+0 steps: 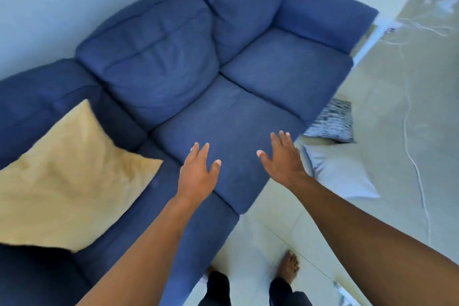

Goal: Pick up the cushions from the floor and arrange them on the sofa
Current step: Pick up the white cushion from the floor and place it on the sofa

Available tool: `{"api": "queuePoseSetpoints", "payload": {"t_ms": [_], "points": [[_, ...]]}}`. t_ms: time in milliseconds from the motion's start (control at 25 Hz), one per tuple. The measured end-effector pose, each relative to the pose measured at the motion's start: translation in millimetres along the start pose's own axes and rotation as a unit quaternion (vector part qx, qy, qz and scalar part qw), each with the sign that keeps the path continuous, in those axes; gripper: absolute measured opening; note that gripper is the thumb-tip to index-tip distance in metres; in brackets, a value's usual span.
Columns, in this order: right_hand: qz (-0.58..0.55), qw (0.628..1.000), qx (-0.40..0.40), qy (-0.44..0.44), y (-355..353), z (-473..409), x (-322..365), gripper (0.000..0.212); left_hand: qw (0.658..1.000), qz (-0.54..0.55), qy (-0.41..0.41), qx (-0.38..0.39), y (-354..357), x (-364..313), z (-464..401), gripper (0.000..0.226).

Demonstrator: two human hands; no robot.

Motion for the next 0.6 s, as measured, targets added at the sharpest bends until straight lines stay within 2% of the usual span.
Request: {"api": "queuePoseSetpoints", "payload": {"t_ms": [320, 440, 600], "points": [[-0.039, 0.988, 0.006, 0.148, -88.1, -26.7, -268.2, 0.074, 0.984, -0.053, 0.055, 0.162, 191.4, -188.0, -48.2, 0.072], [-0.059, 0.982, 0.006, 0.177, -111.0, -47.2, -329.5, 0.074, 0.977, -0.043, 0.075, 0.193, 243.5, -238.6, -68.9, 0.072], [-0.111, 0.971, 0.014, 0.213, -123.9, -90.2, -370.8, 0.076, 0.969, -0.032, 0.065, 0.235, 294.9, -276.1, -119.2, 0.069]]}}
Point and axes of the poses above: each hand's wrist, its own z-axis away from the middle knuckle, its own y-axis out of the palm, x = y × z, the point moved 3 cm from there along -z, towards the middle knuckle, and after that the axes turned 14 degrees about y, right-handed, at the moved point
